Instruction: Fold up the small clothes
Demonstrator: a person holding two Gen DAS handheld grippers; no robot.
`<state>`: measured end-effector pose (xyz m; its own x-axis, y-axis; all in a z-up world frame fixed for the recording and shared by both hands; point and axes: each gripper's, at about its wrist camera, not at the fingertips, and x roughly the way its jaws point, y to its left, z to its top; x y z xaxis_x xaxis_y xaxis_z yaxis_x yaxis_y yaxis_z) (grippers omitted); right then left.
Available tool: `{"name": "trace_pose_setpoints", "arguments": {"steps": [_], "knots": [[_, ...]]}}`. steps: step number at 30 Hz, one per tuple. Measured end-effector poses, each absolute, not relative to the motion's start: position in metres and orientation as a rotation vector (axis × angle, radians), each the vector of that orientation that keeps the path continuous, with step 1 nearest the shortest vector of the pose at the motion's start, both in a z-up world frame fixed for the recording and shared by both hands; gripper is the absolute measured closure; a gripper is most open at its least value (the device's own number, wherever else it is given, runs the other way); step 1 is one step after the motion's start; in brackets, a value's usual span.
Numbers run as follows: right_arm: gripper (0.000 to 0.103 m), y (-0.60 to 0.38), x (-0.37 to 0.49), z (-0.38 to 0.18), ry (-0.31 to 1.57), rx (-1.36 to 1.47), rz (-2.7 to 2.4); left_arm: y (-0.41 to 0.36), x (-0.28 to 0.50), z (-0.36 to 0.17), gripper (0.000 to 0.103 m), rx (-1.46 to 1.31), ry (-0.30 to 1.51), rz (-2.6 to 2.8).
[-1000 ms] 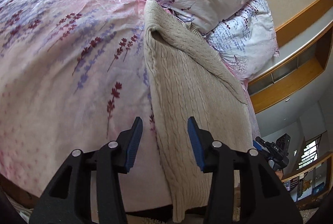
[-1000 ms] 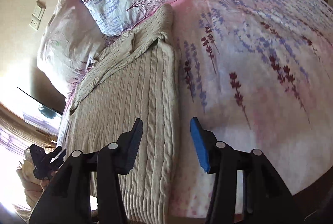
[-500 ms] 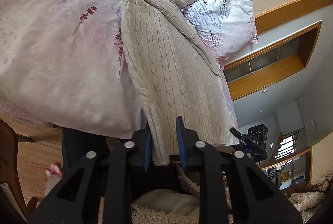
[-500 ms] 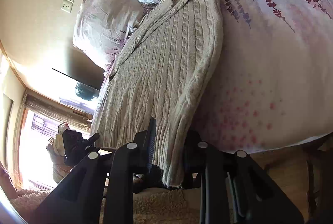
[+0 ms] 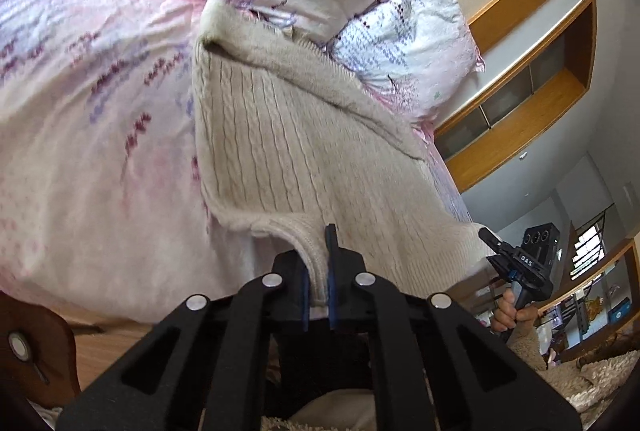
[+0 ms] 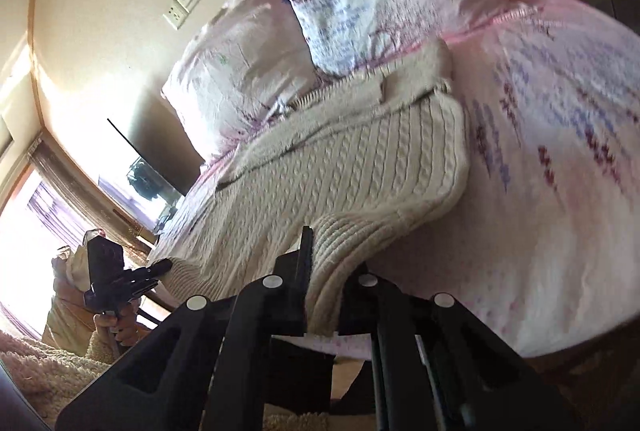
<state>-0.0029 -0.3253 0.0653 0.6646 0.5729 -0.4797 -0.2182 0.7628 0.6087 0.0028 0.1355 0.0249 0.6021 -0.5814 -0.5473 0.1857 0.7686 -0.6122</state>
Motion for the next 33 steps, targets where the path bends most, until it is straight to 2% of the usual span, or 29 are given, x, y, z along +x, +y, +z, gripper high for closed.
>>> {"name": "trace_pose_setpoints", "arguments": {"steps": [8,16,22,28,33], "knots": [[0.096,-0.330,0.026,0.107,0.489,0.430,0.357,0.170,0.051,0.075,0.097,-0.515,0.640,-0.342],[0.096,-0.315,0.092,0.131,0.372,0.298,0.234,0.151,0.130,0.124,0.097,-0.339,0.538,-0.260],[0.096,-0.311,0.155,0.122,0.411,0.310,0.184,0.149,0.205,0.120,0.097,-0.325,0.575,-0.205],[0.096,-0.315,0.221,0.076,0.603,0.402,0.118,0.141,0.274,0.075,0.097,-0.352,0.689,-0.161],[0.096,-0.328,0.248,0.054,0.680,0.494,0.086,0.139,0.301,0.054,0.097,-0.386,0.730,-0.158]]}}
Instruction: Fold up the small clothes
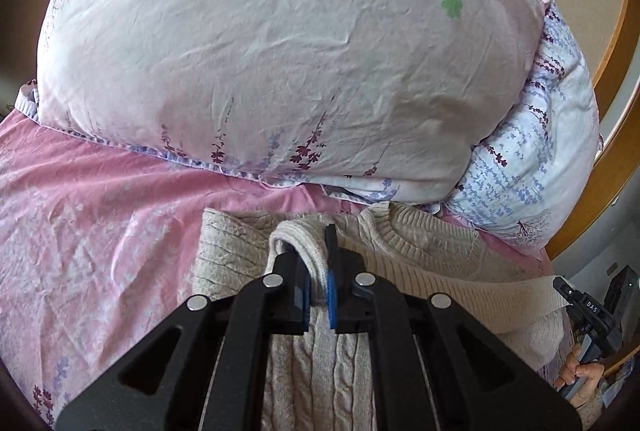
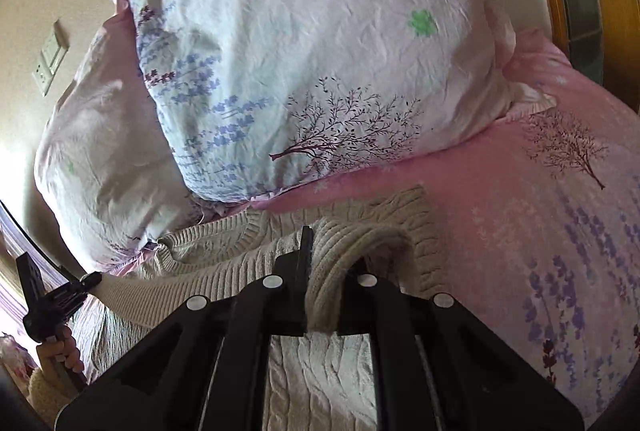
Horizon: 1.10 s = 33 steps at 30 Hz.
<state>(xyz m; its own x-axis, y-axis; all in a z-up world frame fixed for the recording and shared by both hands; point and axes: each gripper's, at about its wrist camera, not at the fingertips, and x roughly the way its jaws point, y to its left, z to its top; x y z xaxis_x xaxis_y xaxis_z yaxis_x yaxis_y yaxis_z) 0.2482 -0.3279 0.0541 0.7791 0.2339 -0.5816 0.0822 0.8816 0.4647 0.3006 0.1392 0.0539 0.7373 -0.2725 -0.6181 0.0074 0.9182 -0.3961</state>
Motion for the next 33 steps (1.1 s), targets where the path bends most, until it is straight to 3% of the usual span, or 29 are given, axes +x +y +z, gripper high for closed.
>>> {"name": "trace_pose_setpoints", "arguments": {"steps": [5,7,9,10,11,14,15,19,24,33], "knots": [[0.096,-0.328,0.275,0.036,0.768,0.507,0.065,0.137,0.323,0.034,0.097,-0.410,0.804,-0.156],[0.089,-0.329,0.284,0.031,0.808,0.538,0.051,0.135,0.331,0.026,0.094,-0.414,0.839,-0.158],[0.061,-0.332,0.291,0.030,0.817,0.576,0.044,0.134,0.335,0.024,0.090,-0.421,0.851,-0.159],[0.053,-0.334,0.292,0.032,0.803,0.591,0.045,0.135,0.336,0.024,0.086,-0.433,0.851,-0.168],[0.046,-0.335,0.292,0.036,0.780,0.601,0.048,0.135,0.336,0.026,0.075,-0.451,0.848,-0.182],[0.045,-0.338,0.287,0.051,0.728,0.580,0.042,0.140,0.329,0.038,0.049,-0.480,0.811,-0.187],[0.045,-0.339,0.282,0.054,0.718,0.576,0.043,0.143,0.324,0.043,0.047,-0.474,0.795,-0.182],[0.046,-0.351,0.253,0.059,0.718,0.529,0.023,0.155,0.302,0.052,0.047,-0.456,0.790,-0.208],[0.058,-0.367,0.214,0.049,0.757,0.500,0.029,0.165,0.267,0.047,0.049,-0.410,0.824,-0.242],[0.059,-0.353,0.196,0.029,0.849,0.418,0.039,0.156,0.235,0.026,0.050,-0.324,0.881,-0.257]]}}
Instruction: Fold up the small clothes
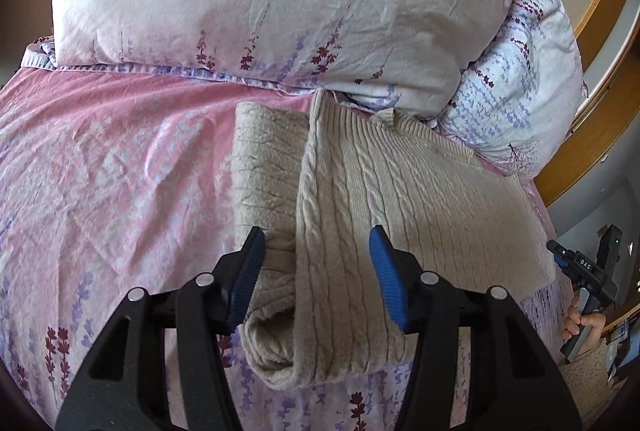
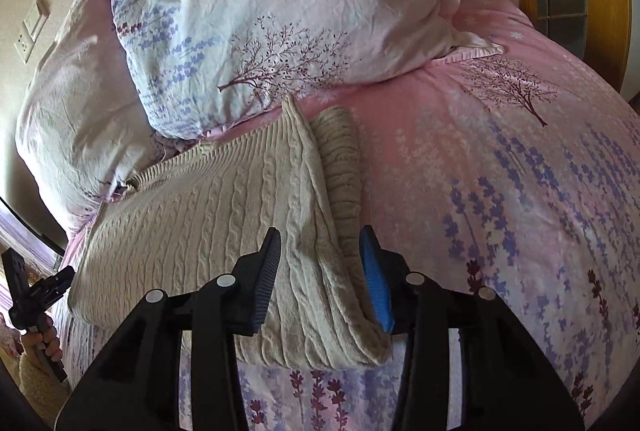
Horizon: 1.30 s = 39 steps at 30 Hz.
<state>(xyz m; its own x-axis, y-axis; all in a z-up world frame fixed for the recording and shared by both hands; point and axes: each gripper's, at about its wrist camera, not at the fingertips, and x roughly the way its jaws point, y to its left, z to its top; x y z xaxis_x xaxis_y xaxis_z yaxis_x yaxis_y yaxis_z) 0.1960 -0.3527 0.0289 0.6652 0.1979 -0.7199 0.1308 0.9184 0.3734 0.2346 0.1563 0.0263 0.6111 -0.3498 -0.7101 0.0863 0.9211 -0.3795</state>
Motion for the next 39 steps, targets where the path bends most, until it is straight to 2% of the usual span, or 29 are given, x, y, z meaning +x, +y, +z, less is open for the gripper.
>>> {"name": "trace_pose_setpoints", "arguments": {"steps": [2,4,5,6,7,12,16,22,26,27,28,29,30,39], "knots": [[0.059,-0.352,0.194,0.024,0.865,0.408,0.028,0.153,0.232,0.024,0.054,-0.308,0.884,-0.255],[0.068,-0.351,0.192,0.022,0.865,0.402,0.038,0.150,0.230,0.021,0.062,-0.300,0.885,-0.258],[0.077,-0.349,0.191,0.021,0.867,0.390,0.040,0.149,0.229,0.020,0.074,-0.301,0.888,-0.262],[0.080,-0.348,0.190,0.022,0.861,0.381,0.044,0.148,0.230,0.018,0.090,-0.310,0.895,-0.272],[0.082,-0.348,0.189,0.023,0.854,0.381,0.047,0.148,0.230,0.016,0.095,-0.320,0.903,-0.276],[0.088,-0.351,0.181,0.037,0.797,0.408,0.070,0.153,0.222,0.019,0.097,-0.323,0.885,-0.287],[0.089,-0.351,0.176,0.037,0.793,0.402,0.070,0.163,0.208,0.027,0.097,-0.330,0.850,-0.307],[0.088,-0.352,0.186,0.017,0.874,0.382,0.002,0.160,0.213,0.012,0.096,-0.288,0.861,-0.274],[0.082,-0.344,0.182,0.031,0.863,0.317,-0.045,0.154,0.214,0.023,0.086,-0.232,0.842,-0.240],[0.078,-0.342,0.179,0.038,0.834,0.304,-0.049,0.154,0.212,0.028,0.077,-0.213,0.823,-0.217],[0.073,-0.338,0.176,0.045,0.801,0.285,-0.045,0.153,0.210,0.034,0.073,-0.202,0.798,-0.207],[0.063,-0.334,0.175,0.050,0.785,0.263,-0.041,0.151,0.207,0.039,0.068,-0.196,0.775,-0.210],[0.058,-0.329,0.177,0.052,0.784,0.234,-0.041,0.148,0.206,0.042,0.066,-0.188,0.764,-0.220],[0.058,-0.299,0.185,0.047,0.786,0.178,0.043,0.105,0.213,0.034,0.058,-0.099,0.800,-0.312]]}}
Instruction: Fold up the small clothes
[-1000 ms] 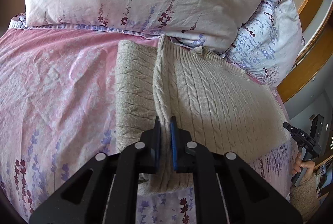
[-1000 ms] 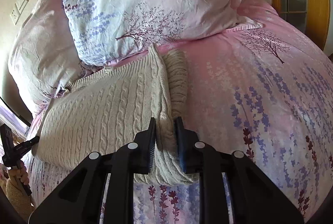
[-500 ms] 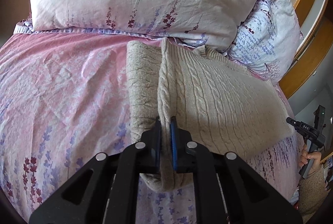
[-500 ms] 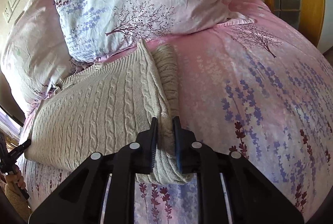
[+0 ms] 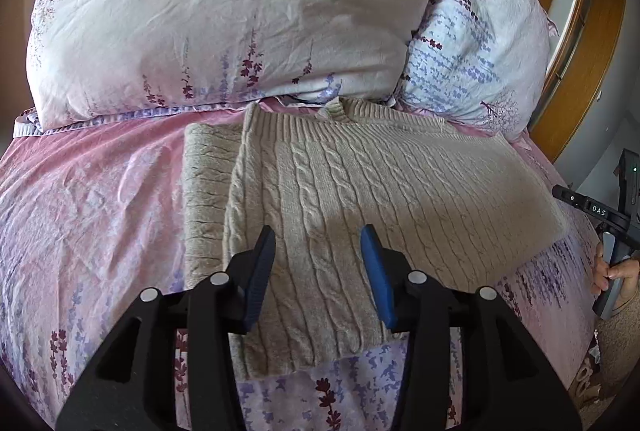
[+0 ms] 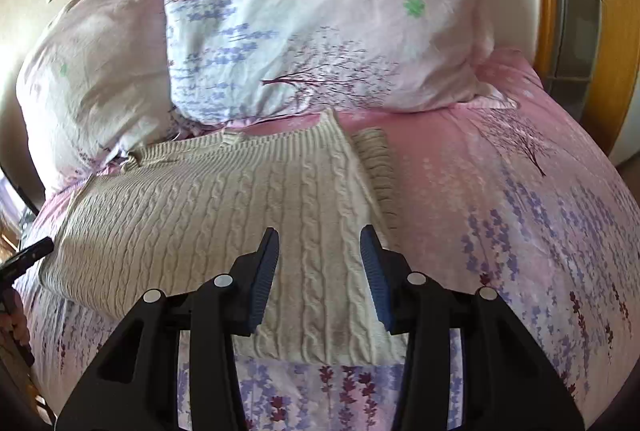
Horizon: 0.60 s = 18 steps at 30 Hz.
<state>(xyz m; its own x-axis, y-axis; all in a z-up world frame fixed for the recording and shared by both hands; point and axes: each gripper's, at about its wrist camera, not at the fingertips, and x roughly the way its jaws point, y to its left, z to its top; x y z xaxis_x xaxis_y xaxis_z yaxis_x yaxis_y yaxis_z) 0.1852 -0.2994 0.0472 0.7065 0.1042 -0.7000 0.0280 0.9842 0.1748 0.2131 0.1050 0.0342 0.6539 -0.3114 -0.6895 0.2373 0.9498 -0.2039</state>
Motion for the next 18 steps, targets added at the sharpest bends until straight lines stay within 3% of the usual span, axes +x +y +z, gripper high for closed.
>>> {"name": "trace_pose_setpoints", "arguments": {"steps": [7,12,18], "knots": [[0.057,-0.265,0.202,0.038,0.842,0.140,0.112,0.102,0.221,0.015,0.051,-0.098,0.844,-0.303],[0.048,-0.241,0.206,0.020,0.891,0.009,0.078,0.102,0.221,0.014,0.047,-0.103,0.843,-0.309],[0.046,-0.242,0.209,0.027,0.916,0.018,0.063,0.128,0.222,0.028,0.047,-0.262,0.842,-0.310]]}}
